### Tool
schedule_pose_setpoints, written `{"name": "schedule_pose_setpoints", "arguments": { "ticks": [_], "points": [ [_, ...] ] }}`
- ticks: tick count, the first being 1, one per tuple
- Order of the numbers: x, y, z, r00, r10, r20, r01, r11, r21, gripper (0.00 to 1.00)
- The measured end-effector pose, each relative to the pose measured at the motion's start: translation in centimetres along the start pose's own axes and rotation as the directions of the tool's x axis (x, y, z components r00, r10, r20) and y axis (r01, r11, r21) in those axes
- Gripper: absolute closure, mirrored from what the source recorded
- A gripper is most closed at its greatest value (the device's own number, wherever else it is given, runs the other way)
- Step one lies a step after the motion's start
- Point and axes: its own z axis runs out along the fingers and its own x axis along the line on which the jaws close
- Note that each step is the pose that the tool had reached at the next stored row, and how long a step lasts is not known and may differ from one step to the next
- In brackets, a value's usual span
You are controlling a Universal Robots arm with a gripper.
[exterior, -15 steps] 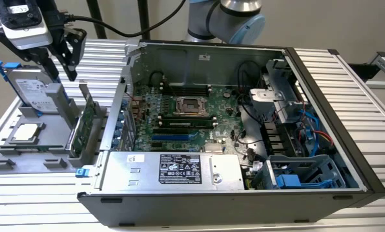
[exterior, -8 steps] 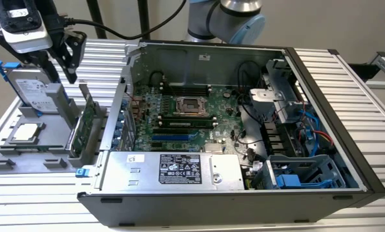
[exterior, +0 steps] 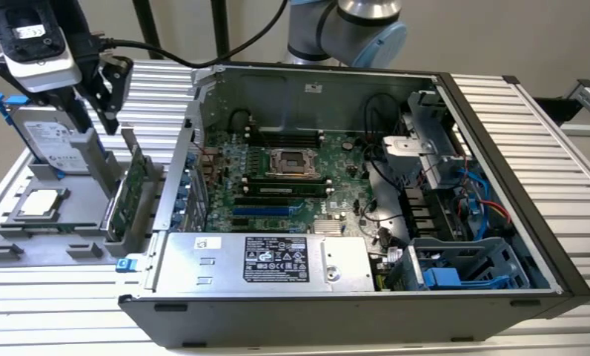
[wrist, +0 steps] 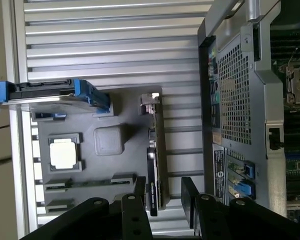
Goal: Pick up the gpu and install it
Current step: 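Reach for the gpu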
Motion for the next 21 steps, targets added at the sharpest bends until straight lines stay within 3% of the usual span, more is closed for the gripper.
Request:
{"name": "schedule_pose_setpoints", "arguments": {
  "ticks": [21],
  "points": [
    [0.02,-0.84,1.94,1.0,-0.005,-0.0003,0.005,1.0,0.0,0.0]
  ]
}}
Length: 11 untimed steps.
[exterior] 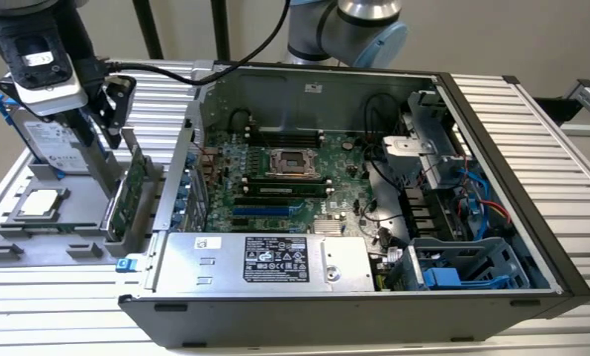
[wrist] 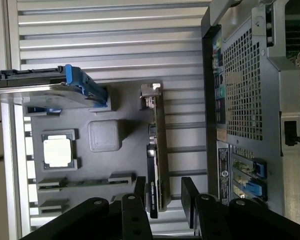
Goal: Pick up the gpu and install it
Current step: 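Reach for the gpu, then pick up the gpu and move the gpu toward the slot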
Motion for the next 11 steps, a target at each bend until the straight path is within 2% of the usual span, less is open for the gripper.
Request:
{"name": "schedule_pose_setpoints", "arguments": {
  "ticks": [11],
  "points": [
    [0.08,-0.62,0.9,0.9997,-0.024,-0.0012,0.024,0.9997,-0.0004,0.0]
  ]
}}
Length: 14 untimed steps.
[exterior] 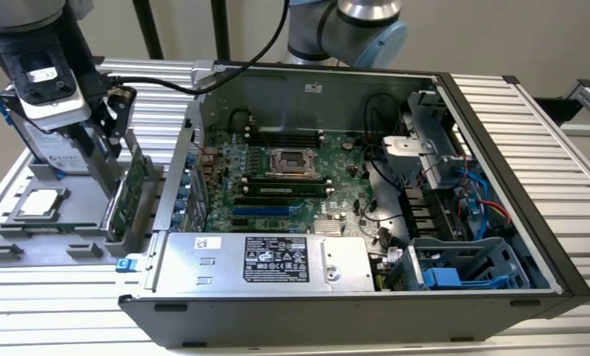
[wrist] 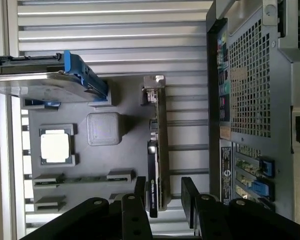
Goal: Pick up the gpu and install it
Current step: 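Pick up the gpu and move the gpu toward the slot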
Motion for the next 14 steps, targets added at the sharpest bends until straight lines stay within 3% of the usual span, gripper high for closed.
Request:
{"name": "schedule_pose_setpoints", "arguments": {
  "ticks": [14],
  "points": [
    [0.29,-0.17,1.05,0.9999,-0.017,-0.0008,0.017,0.9999,-0.0002,0.0]
  ]
}}
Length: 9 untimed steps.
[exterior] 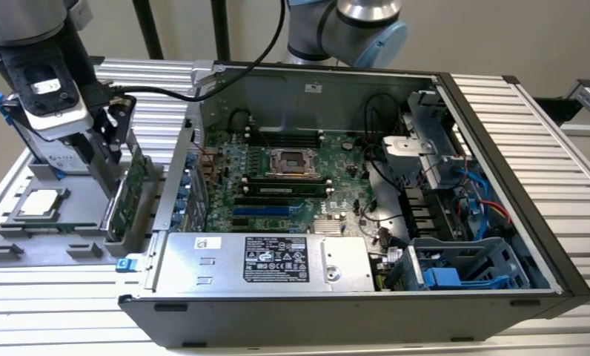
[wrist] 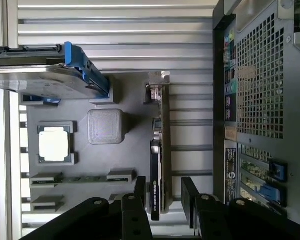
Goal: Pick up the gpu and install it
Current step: 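Pick up the gpu and move the gpu toward the slot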
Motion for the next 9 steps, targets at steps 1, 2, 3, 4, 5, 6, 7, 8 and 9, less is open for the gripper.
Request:
{"name": "schedule_pose_setpoints", "arguments": {
  "ticks": [1,2,3,4,5,6,7,8,9],
  "points": [
    [0.01,0.0,0.08,1.0,-0.001,-0.0001,0.001,1.0,0.0,0.0],
    [0.02,-0.01,0.15,1.0,-0.002,-0.0001,0.002,1.0,0.0,0.0],
    [0.02,-0.01,0.23,1.0,-0.003,-0.0001,0.003,1.0,-0.0001,0.0],
    [0.03,-0.02,0.31,1.0,-0.004,-0.0002,0.004,1.0,-0.0001,0.0],
    [0.03,-0.02,0.38,1.0,-0.005,-0.0002,0.005,1.0,-0.0001,0.0],
    [0.04,-0.03,0.46,1.0,-0.006,-0.0003,0.006,1.0,-0.0001,0.0],
    [0.04,-0.03,0.53,1.0,-0.007,-0.0003,0.007,1.0,-0.0002,0.0],
    [0.05,-0.04,0.61,1.0,-0.008,-0.0004,0.008,1.0,-0.0002,0.0],
    [0.05,-0.04,0.68,1.0,-0.009,-0.0004,0.009,1.0,-0.0002,0.0]
  ]
}}
